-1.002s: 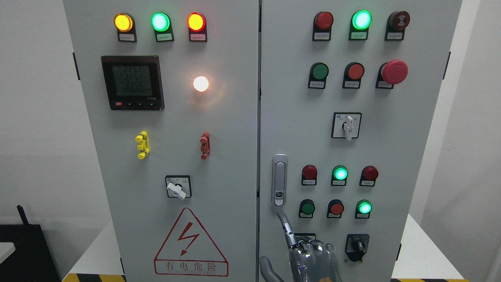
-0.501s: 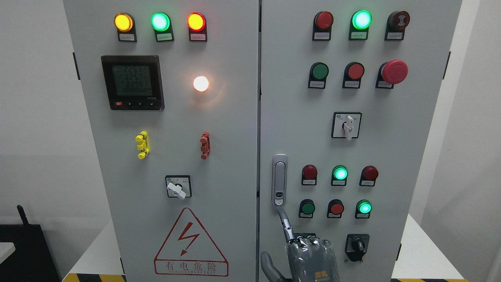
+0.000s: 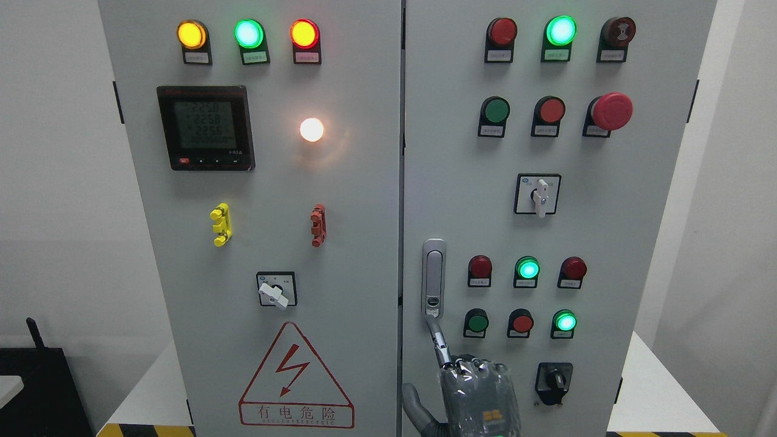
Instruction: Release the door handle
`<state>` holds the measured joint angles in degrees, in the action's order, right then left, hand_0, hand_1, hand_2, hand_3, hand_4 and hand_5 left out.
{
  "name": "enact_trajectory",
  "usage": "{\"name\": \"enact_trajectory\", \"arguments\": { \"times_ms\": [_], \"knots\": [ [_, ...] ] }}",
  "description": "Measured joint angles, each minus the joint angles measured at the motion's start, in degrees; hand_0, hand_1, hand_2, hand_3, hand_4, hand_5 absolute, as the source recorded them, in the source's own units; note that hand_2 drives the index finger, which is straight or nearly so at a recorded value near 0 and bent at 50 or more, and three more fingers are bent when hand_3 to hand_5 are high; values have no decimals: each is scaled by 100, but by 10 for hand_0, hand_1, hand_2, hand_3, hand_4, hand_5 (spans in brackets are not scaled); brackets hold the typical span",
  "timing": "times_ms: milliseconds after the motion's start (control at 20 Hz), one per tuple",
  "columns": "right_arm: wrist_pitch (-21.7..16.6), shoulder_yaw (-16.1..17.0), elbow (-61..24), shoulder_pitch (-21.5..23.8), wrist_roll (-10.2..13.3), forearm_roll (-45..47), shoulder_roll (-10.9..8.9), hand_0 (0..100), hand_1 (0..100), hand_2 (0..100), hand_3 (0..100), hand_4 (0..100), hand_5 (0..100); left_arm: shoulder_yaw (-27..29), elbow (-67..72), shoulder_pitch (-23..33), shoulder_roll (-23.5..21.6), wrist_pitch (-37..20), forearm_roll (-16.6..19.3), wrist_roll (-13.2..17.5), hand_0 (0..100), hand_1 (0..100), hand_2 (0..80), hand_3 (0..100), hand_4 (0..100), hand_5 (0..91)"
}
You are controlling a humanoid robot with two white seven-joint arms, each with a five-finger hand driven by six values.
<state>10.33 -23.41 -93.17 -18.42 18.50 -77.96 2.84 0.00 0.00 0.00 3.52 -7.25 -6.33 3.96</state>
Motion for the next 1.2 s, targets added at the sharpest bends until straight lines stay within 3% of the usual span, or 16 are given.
{"name": "enact_trajectory", "arguments": {
  "times_ms": [1202],
  "knots": [
    [-14, 122, 277, -169, -11, 68, 21, 344, 434, 0, 1000, 1000, 1000, 0, 0, 0, 0, 0, 0, 0, 120, 389, 0, 0, 0, 0]
  ]
}}
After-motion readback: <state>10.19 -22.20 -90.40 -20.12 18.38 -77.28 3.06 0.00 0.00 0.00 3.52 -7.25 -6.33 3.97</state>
